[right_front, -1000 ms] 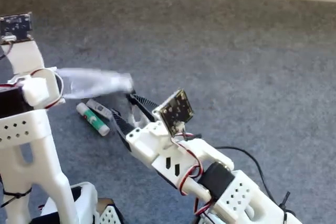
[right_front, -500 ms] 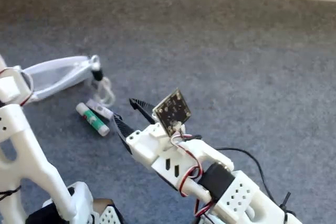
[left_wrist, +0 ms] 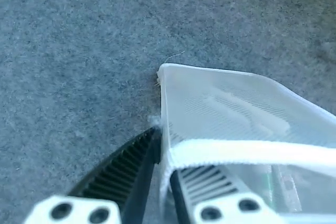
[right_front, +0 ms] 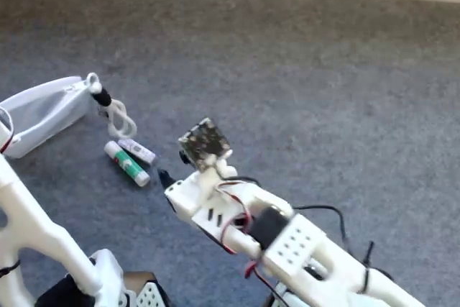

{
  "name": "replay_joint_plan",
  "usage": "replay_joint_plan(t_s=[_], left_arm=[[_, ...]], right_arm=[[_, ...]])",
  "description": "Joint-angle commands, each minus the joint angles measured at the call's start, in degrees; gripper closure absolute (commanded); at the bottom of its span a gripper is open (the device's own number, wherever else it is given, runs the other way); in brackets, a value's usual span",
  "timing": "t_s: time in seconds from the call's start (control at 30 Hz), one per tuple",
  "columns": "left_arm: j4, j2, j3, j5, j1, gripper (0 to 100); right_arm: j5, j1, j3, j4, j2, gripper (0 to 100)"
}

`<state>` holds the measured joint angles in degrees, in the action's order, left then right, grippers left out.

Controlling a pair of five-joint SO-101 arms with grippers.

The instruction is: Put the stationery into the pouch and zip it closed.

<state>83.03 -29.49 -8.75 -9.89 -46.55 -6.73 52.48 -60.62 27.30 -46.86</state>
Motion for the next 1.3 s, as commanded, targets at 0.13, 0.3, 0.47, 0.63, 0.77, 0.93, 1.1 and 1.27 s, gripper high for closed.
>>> replay_joint_plan(t_s=[0.13, 0.3, 0.47, 0.63, 0.77, 0.93, 1.1, 1.27], left_arm=[[0.0, -0.48, 3.03, -0.7, -4.44, 99], [0.0, -0.48, 2.95, -0.44, -4.79, 99], [-0.35, -0.48, 1.71, -0.35, -4.88, 99], [-0.44, -0.48, 1.54, -0.35, -4.79, 99], [-0.09, -0.48, 1.45, -0.35, -4.79, 99], [-0.09, -0.48, 1.45, -0.35, -4.88, 99], [-0.09, -0.48, 1.36, -0.35, -4.88, 99], [-0.44, -0.48, -0.13, -0.35, -4.88, 99]], right_arm=[[-4.22, 0.57, 8.92, 0.31, 10.95, 82.8], [-4.22, 1.1, 13.49, 0.31, 18.42, 82.8], [-4.22, 2.07, 19.38, 0.31, 26.07, 82.8], [-4.13, 2.42, 23.16, 0.31, 31.6, 82.8], [-4.13, 2.42, 26.07, 0.31, 35.21, 82.8], [-4.13, 2.51, 30.11, 0.31, 41.19, 82.8], [-4.13, 2.51, 33.19, 0.13, 48.31, 82.8], [-4.04, 2.42, 36.18, 0.22, 53.49, 82.9]])
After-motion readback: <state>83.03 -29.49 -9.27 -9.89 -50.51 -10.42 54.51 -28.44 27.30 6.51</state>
